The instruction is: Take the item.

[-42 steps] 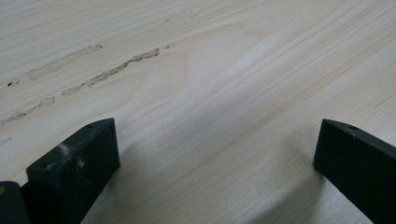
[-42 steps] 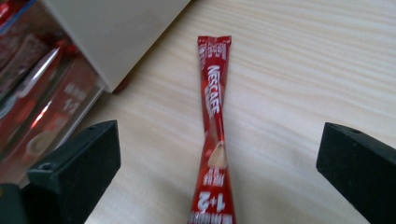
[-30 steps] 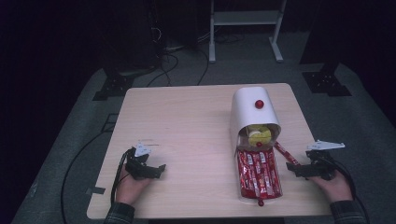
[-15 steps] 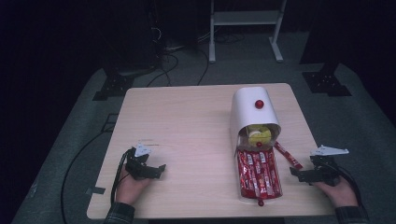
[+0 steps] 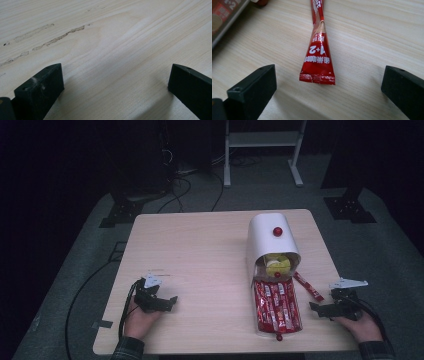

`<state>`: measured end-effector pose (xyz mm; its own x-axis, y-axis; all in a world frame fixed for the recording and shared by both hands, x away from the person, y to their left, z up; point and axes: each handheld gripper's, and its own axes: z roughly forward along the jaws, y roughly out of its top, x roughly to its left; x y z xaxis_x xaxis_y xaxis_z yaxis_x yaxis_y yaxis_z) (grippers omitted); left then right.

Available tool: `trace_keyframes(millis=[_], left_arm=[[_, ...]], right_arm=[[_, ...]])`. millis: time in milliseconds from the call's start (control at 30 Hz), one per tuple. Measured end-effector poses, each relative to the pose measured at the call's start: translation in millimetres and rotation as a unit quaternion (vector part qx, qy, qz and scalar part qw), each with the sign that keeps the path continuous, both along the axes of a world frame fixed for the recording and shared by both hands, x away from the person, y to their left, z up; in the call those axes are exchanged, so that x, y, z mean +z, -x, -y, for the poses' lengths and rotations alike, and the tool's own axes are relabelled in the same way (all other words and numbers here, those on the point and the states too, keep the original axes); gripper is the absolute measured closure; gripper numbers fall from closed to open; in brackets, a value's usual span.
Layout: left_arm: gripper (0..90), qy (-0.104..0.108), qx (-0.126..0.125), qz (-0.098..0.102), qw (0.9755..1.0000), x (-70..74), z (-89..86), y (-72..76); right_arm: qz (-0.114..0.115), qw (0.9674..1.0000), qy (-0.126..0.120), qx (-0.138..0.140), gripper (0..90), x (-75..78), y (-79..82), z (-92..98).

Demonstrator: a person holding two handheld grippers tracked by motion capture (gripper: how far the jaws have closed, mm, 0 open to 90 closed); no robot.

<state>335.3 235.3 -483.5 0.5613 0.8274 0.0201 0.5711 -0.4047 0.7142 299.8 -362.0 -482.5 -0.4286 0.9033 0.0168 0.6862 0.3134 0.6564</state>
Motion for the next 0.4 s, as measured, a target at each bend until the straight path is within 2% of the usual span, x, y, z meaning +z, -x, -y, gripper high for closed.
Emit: trace_keyframes(millis=[400], left_arm=[[0.0, 0.0, 0.0, 0.0, 1.0, 0.0, 0.0, 0.0]], right_arm=[[0.008, 1.0, 0.001, 0.001, 0.0, -1.5, 1.4, 0.5]])
